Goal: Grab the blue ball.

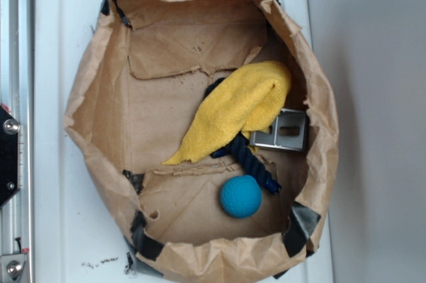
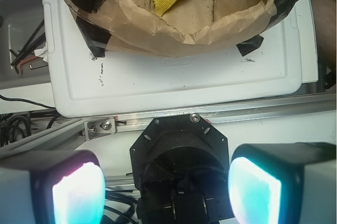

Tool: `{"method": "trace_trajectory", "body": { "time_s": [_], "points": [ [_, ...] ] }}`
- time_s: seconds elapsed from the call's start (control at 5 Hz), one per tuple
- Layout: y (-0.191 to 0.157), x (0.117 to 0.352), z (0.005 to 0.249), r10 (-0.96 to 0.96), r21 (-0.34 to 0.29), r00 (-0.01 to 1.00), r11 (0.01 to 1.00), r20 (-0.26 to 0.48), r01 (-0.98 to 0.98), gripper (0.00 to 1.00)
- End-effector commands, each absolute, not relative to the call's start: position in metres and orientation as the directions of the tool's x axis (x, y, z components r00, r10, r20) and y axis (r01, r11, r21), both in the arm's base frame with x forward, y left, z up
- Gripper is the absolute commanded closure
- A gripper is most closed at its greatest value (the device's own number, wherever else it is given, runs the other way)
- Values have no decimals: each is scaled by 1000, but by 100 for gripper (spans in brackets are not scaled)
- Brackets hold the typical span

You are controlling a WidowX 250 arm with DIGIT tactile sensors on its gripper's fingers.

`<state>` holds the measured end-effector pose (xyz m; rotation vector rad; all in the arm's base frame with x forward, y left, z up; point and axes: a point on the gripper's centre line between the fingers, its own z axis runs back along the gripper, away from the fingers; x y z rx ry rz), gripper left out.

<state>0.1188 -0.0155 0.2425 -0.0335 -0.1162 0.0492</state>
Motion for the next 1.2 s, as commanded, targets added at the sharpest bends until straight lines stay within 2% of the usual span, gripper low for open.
{"method": "trace_trajectory", "body": {
  "time_s": [0.0, 0.2, 0.6, 0.8, 1.0],
  "points": [
    [-16, 119, 243, 51, -36, 992, 998, 115, -47, 0],
    [-28, 151, 229, 96, 0, 989, 995, 115, -96, 0],
    [-18, 197, 217, 215, 0, 957, 976, 194, -219, 0],
    [3, 211, 207, 422, -108, 857, 906, 297, -409, 0],
    [8, 233, 194, 485, -70, 794, 865, 367, -497, 0]
  ]
}}
